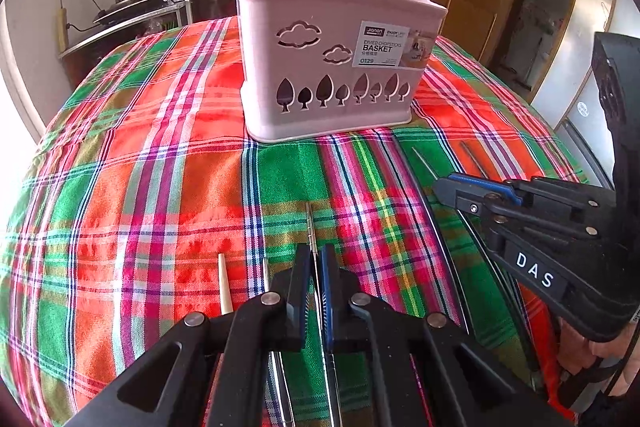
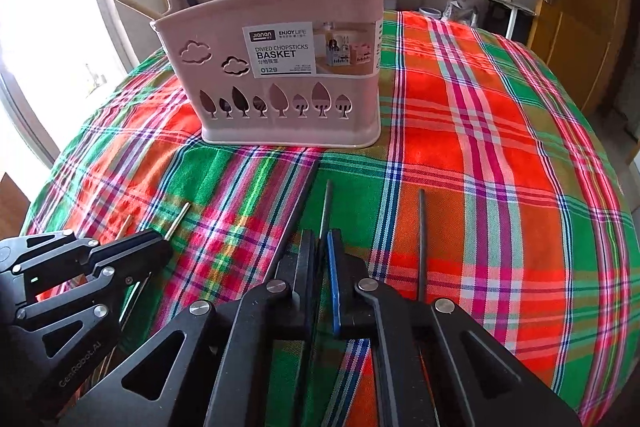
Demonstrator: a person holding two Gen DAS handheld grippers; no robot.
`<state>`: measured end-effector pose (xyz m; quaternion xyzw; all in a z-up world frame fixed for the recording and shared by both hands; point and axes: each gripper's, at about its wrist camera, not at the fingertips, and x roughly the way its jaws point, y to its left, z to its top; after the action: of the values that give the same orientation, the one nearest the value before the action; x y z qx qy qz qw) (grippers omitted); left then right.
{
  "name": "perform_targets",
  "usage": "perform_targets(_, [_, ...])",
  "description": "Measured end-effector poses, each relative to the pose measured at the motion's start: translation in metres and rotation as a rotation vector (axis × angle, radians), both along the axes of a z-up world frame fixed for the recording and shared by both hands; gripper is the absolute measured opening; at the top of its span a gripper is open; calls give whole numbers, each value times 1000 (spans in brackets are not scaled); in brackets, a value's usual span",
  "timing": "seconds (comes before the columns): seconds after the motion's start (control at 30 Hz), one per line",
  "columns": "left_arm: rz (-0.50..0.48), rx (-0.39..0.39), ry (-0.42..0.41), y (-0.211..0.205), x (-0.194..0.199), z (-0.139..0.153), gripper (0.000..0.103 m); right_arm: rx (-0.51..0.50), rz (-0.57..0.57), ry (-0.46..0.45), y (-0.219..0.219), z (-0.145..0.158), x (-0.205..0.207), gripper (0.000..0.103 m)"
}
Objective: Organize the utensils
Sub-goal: 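Grasp a metal chopstick with the left gripper, then lift the metal chopstick toward the pink basket with left gripper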
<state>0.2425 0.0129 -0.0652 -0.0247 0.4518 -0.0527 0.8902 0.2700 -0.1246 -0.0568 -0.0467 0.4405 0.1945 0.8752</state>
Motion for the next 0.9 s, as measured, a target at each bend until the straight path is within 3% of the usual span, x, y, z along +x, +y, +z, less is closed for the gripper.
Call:
perform_targets(0.17, [3, -30, -12, 3, -7, 8, 4, 30, 7, -42, -5, 18, -14, 5])
perform_targets(0.5, [-40, -78, -152, -3, -31, 78, 4, 109, 12, -174, -21, 74, -43, 5])
perform_targets(0.9, [-58, -102, -240, 2, -45, 118, 4, 178, 11, -292, -39, 122, -64, 5])
